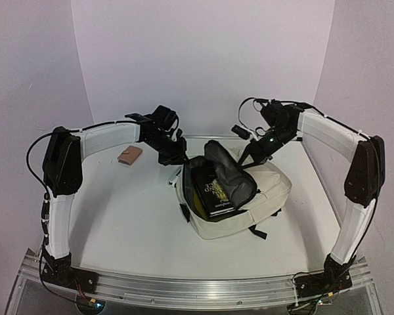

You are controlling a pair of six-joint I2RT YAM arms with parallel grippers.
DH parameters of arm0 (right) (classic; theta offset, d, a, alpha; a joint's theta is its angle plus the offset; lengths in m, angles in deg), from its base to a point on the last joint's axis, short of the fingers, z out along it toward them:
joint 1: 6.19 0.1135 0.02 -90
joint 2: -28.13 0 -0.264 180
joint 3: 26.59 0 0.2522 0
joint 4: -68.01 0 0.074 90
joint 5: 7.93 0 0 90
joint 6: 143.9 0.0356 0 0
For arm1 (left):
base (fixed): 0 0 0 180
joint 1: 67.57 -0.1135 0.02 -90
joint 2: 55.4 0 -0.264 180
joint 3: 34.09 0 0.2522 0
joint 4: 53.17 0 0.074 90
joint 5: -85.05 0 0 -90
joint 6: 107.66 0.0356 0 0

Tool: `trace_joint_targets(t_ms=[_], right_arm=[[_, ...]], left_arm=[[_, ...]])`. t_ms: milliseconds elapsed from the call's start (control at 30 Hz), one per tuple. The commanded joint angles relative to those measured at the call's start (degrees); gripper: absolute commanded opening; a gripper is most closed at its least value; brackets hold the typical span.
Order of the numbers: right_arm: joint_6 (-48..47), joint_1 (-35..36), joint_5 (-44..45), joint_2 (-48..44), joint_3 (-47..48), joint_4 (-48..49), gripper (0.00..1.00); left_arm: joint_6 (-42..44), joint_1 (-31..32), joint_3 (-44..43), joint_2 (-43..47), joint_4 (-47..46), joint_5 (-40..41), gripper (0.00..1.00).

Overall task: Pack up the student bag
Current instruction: Zip the student bag at the center of the board.

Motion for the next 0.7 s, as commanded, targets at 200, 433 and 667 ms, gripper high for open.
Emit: trace_joint_targets(t_ms=[200, 433, 667], right_arm=[[-4.35, 6.43, 5.1, -4.13, -0.72, -2.71, 0.68], [-4.45, -3.46, 10.28, -5.24, -8.1, -2.59, 0.74], [-12.15, -7.24, -3.82, -4.67, -8.1, -10.25, 0.94]], left_arm=[[0.71, -1.45, -1.99, 2.53, -3.93, -2.23, 0.0], [2.58, -0.78, 2.68, 4.6, -4.62, -5.65, 0.0], [1.83, -0.65, 5.85, 5.75, -5.59, -5.59, 0.0]])
